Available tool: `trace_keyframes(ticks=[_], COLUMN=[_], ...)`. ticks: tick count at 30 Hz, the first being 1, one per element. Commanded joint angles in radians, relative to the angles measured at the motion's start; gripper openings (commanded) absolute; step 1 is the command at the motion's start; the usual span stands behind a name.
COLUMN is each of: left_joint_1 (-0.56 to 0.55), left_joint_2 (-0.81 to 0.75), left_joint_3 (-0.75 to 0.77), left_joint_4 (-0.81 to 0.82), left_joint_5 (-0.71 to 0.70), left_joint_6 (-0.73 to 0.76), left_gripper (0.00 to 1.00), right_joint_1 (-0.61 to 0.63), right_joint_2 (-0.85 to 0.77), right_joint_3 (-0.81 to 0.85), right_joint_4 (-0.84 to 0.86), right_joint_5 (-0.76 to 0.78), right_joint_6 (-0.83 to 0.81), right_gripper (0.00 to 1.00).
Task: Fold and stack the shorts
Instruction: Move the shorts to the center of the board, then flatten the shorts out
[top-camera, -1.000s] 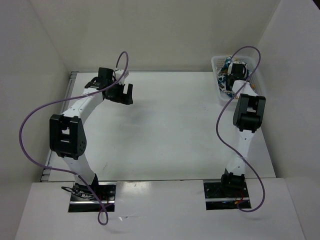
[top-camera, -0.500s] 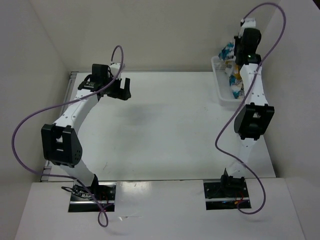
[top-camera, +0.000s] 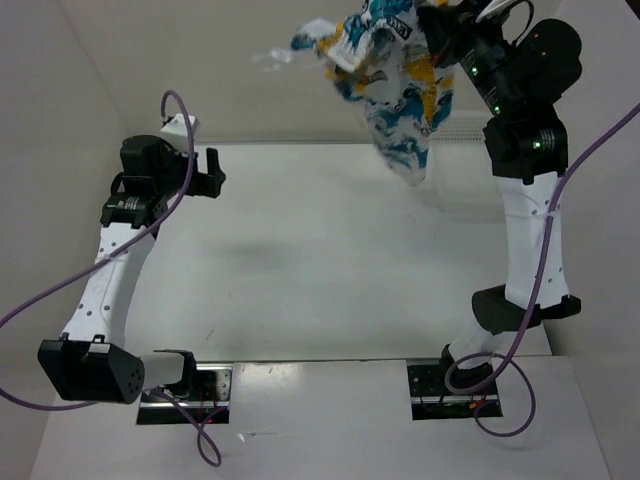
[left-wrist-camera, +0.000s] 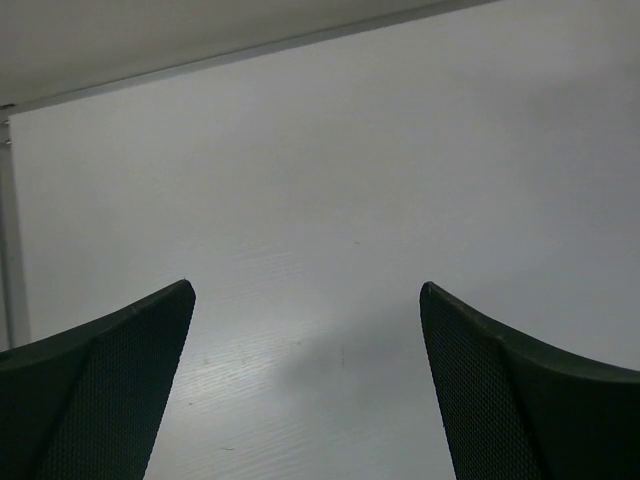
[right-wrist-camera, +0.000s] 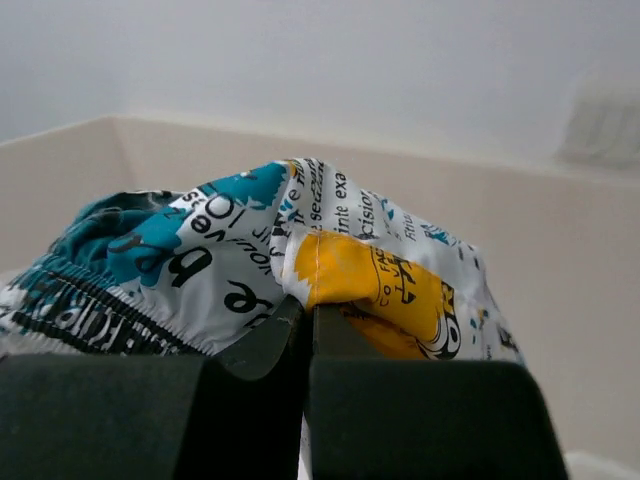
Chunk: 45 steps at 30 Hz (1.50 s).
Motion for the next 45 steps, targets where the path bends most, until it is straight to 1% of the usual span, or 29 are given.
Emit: trace_keyframes(ticks=[1, 2, 3, 5, 6, 7, 8, 9, 10, 12, 13, 15, 16, 18, 19, 21, 22, 24, 25, 26, 27, 30, 35, 37, 40, 41, 42, 44, 45], left_joint_1=[0.035, 0.047, 0.058, 0.058, 0.058, 0.058, 0.058, 0.058, 0.058, 0.048, 0.035, 0.025, 0.025, 0.025, 0.025, 0.025, 0.025, 0.035, 0.052, 0.063, 0.072, 0.110, 0.161, 0.172, 0.172, 0.172, 0.172, 0.172, 0.172], left_joint_2=[-0.047, -0.048, -0.048, -0.048, -0.048, -0.034, -0.022, -0.021, -0.011, -0.011, -0.011, -0.011, -0.002, -0.002, -0.002, -0.002, -0.011, -0.029, -0.053, -0.083, -0.100, -0.161, -0.215, -0.236, -0.245, -0.245, -0.245, -0.245, -0.245], left_joint_3=[-0.006, -0.006, -0.006, -0.006, 0.004, 0.004, 0.014, 0.014, 0.014, 0.014, -0.002, -0.053, -0.067, -0.088, -0.102, -0.114, -0.124, -0.160, -0.179, -0.214, -0.234, -0.282, -0.340, -0.352, -0.363, -0.375, -0.375, -0.384, -0.384], left_joint_4=[0.047, 0.047, 0.047, 0.056, 0.056, 0.047, 0.047, 0.032, 0.011, -0.008, -0.019, -0.019, -0.019, -0.019, -0.008, 0.001, 0.001, 0.001, 0.001, 0.001, 0.001, -0.009, -0.019, -0.019, -0.019, -0.019, -0.019, -0.008, -0.008], left_joint_5=[-0.029, -0.029, -0.029, -0.029, -0.029, -0.029, -0.029, -0.020, -0.006, -0.006, -0.006, -0.018, -0.029, -0.038, -0.048, -0.049, -0.058, -0.058, -0.058, -0.058, -0.058, -0.036, 0.034, 0.043, 0.056, 0.056, 0.047, 0.037, 0.037], left_joint_6=[0.004, 0.004, 0.004, 0.004, 0.004, 0.004, 0.004, 0.004, 0.004, 0.004, 0.004, 0.004, 0.004, 0.004, 0.004, 0.004, 0.004, 0.004, 0.004, 0.004, 0.004, 0.004, 0.004, 0.004, 0.004, 0.004, 0.004, 0.004, 0.004], left_gripper=[1.00, 1.00, 1.00, 1.00, 1.00, 1.00, 1.00, 1.00, 1.00, 1.00, 1.00, 1.00, 1.00, 1.00, 1.00, 1.00, 1.00, 1.00, 1.00, 1.00, 1.00, 1.00, 1.00, 1.00, 1.00, 1.00, 1.00, 1.00, 1.00], right_joint_1=[-0.002, -0.002, -0.002, -0.002, -0.002, -0.002, -0.002, -0.002, -0.002, -0.002, -0.002, -0.002, 0.013, 0.063, 0.143, 0.221, 0.299, 0.395, 0.494, 0.539, 0.574, 0.593, 0.602, 0.602, 0.602, 0.602, 0.602, 0.593, 0.593], right_joint_2=[0.026, 0.012, -0.022, -0.060, -0.078, -0.114, -0.128, -0.143, -0.175, -0.215, -0.253, -0.280, -0.280, -0.290, -0.272, -0.215, -0.191, -0.120, -0.097, -0.055, -0.031, 0.065, 0.200, 0.261, 0.315, 0.316, 0.328, 0.338, 0.339], right_joint_3=[-0.222, -0.282, -0.421, -0.579, -0.662, -0.819, -0.891, -1.018, -1.072, -1.190, -1.215, -1.214, -1.202, -1.163, -1.154, -1.143, -1.143, -1.168, -1.178, -1.201, -1.201, -1.172, -1.057, -1.045, -1.034, -1.034, -1.025, -1.011, -0.998], right_joint_4=[-0.081, -0.064, -0.054, -0.020, -0.005, 0.008, 0.017, 0.017, 0.029, 0.069, 0.086, 0.095, 0.076, 0.037, 0.023, -0.001, -0.001, -0.001, 0.011, 0.044, 0.063, 0.095, 0.120, 0.138, 0.161, 0.183, 0.193, 0.206, 0.216], right_joint_5=[-0.187, -0.188, -0.197, -0.207, -0.208, -0.208, -0.170, -0.122, -0.012, 0.088, 0.161, 0.191, 0.093, 0.012, -0.022, -0.022, -0.022, 0.042, 0.071, 0.137, 0.156, 0.130, 0.141, 0.141, 0.193, 0.205, 0.216, 0.230, 0.246], right_joint_6=[0.228, 0.259, 0.320, 0.366, 0.376, 0.361, 0.339, 0.312, 0.202, 0.042, -0.083, -0.147, -0.185, -0.286, -0.322, -0.408, -0.434, -0.538, -0.570, -0.601, -0.601, -0.545, -0.571, -0.571, -0.580, -0.565, -0.548, -0.509, -0.509], right_gripper=[0.00, 0.00, 0.00, 0.01, 0.33, 0.52, 0.63, 0.68, 0.73, 0.81, 0.86, 0.86, 0.89, 0.89, 0.89, 0.89, 0.89, 0.89, 0.89, 0.89, 0.89, 0.89, 0.89, 0.89, 0.89, 0.85, 0.73, 0.57, 0.44])
